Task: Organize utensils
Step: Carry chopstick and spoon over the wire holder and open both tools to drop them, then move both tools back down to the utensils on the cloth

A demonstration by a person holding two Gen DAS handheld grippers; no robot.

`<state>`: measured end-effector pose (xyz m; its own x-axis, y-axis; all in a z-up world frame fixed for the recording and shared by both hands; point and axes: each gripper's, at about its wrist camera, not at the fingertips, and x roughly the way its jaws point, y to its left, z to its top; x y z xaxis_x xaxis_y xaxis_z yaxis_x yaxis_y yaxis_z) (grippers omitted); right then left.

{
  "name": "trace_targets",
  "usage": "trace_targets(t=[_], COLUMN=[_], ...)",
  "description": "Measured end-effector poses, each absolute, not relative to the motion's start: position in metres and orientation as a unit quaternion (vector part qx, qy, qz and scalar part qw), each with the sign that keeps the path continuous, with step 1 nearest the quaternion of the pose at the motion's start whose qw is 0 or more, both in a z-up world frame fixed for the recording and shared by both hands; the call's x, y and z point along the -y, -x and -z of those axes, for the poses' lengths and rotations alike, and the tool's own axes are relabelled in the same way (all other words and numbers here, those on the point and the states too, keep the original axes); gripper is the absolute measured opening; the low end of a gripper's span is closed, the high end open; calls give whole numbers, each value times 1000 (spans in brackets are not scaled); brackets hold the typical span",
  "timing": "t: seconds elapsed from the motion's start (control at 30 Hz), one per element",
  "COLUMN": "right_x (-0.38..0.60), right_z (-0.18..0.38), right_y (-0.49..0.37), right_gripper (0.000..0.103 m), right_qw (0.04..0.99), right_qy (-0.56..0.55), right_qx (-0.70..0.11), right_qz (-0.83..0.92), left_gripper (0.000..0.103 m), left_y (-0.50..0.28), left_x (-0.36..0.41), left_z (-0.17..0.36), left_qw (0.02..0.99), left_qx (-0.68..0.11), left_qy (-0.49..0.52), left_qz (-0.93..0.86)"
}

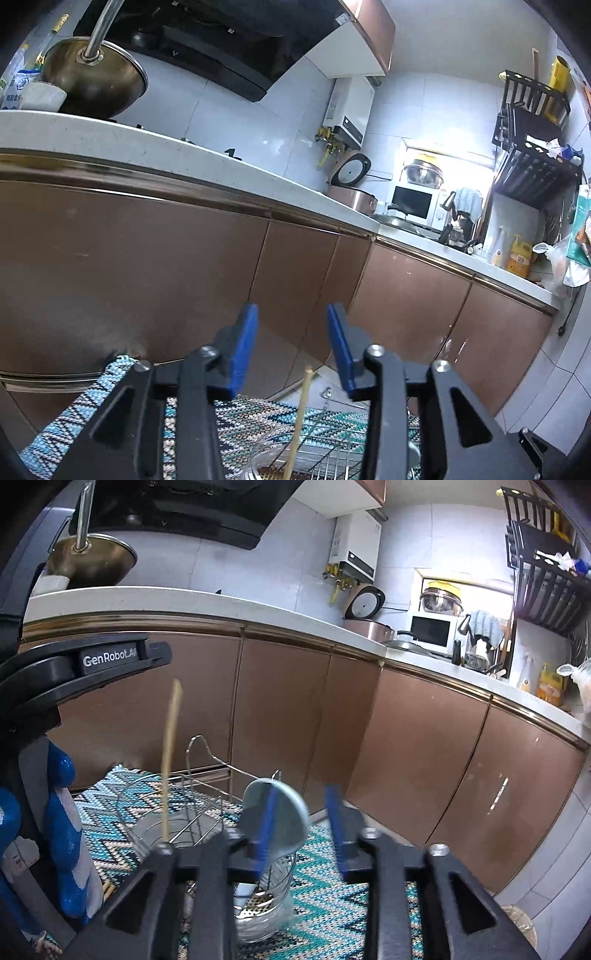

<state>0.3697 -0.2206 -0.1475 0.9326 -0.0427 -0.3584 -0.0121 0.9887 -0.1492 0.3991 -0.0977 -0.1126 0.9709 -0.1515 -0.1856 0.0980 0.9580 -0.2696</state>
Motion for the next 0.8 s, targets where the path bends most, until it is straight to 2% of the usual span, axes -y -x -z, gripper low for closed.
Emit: trace_targets(t=[0.37, 0.57, 0.8], right_x=[227, 240, 253], right_z=[122, 113, 118], right_y=[-317, -275, -233], right_gripper=[37, 37, 37], right_qw=[980, 976, 967], right_qy=[61, 17, -29], right_qx=[-187, -216, -248], right_qz=[3, -27, -49], left_gripper=[42, 41, 41], left_y=[-341, -319, -296], left_x=[52, 12, -20], left_z=[70, 66, 99], left_qw=[984, 966, 929], left_qx=[-131, -228, -345], left_qy=[97, 94, 92], left_qz=[67, 81, 98])
